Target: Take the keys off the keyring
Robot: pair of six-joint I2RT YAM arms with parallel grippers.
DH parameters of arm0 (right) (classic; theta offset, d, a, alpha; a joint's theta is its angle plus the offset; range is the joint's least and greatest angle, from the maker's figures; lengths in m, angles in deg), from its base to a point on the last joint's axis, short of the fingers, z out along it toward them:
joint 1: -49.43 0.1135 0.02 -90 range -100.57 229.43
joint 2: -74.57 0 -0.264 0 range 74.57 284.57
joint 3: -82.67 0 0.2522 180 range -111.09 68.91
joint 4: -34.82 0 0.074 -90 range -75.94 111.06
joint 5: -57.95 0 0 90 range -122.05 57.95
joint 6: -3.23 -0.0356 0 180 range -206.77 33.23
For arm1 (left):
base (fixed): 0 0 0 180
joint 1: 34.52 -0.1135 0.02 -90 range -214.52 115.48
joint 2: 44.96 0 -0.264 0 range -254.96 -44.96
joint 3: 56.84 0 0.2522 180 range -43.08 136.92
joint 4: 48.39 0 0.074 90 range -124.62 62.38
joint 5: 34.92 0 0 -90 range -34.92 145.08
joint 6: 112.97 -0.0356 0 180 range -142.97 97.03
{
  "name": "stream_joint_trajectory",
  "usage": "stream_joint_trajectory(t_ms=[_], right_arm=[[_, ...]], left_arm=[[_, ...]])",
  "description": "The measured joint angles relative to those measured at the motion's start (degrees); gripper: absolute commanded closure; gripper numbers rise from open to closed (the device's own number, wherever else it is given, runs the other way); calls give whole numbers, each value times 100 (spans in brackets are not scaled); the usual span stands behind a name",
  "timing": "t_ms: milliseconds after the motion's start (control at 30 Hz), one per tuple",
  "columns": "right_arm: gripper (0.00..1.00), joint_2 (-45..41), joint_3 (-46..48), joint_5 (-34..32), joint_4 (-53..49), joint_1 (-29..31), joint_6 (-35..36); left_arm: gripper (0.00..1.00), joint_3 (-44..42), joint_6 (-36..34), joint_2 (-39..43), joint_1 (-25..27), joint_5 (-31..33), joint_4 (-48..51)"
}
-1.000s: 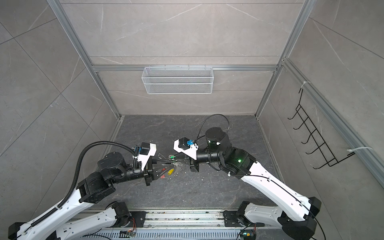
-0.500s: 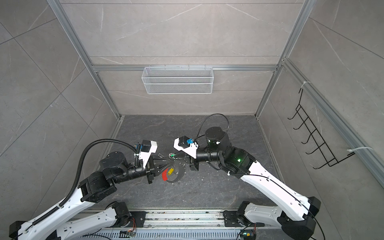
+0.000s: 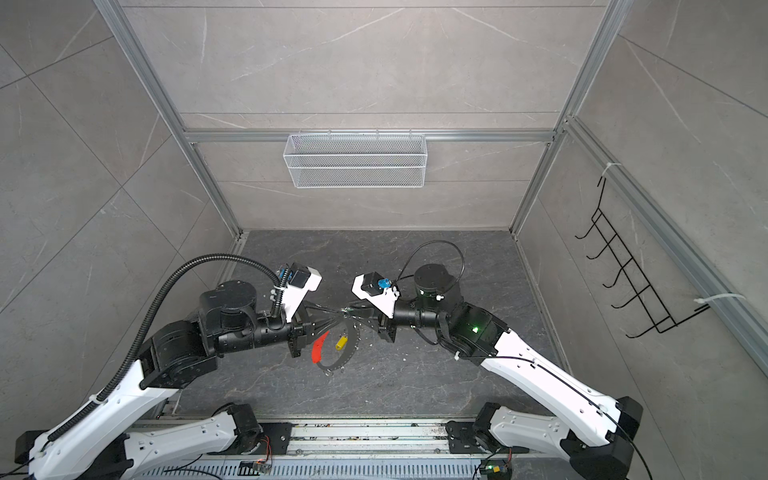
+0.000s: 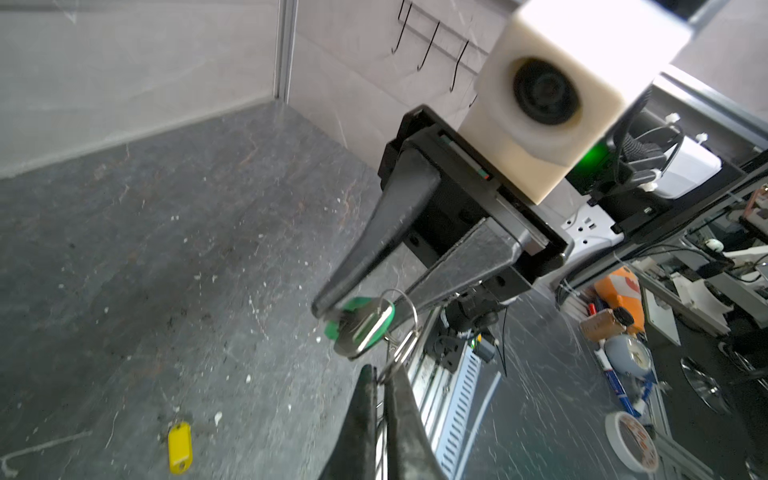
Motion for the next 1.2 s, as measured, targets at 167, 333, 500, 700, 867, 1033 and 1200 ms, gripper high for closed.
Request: stream_joint_trajectory(t_ms=[167, 333, 500, 700, 867, 1033, 1200], right_arm=[[56, -129, 426, -369, 195, 63, -254], [55, -442, 920, -656, 306, 151, -509], [55, -968, 1449, -852, 699, 208, -802], [55, -1329, 2044, -1010, 1410, 208, -1086], [55, -1467, 2210, -1014, 1652, 208, -1172], [56, -1467, 2218, -789, 1818, 208, -1239], [56, -1410, 2221, -660, 1926, 208, -1384]], left_arm=[[100, 800, 9, -538, 61, 225, 1145], [100, 1762, -59, -1147, 420, 1075, 2177], [100, 2710, -212, -1869, 1314, 2415, 2959], [100, 2618, -546, -2251, 2166, 3770, 3235], [100, 2050, -953, -2096, 2358, 4229, 2883], [100, 1462, -1211, -1547, 2361, 4207, 2151], [100, 1143, -1110, -1025, 2365, 3993, 1585]])
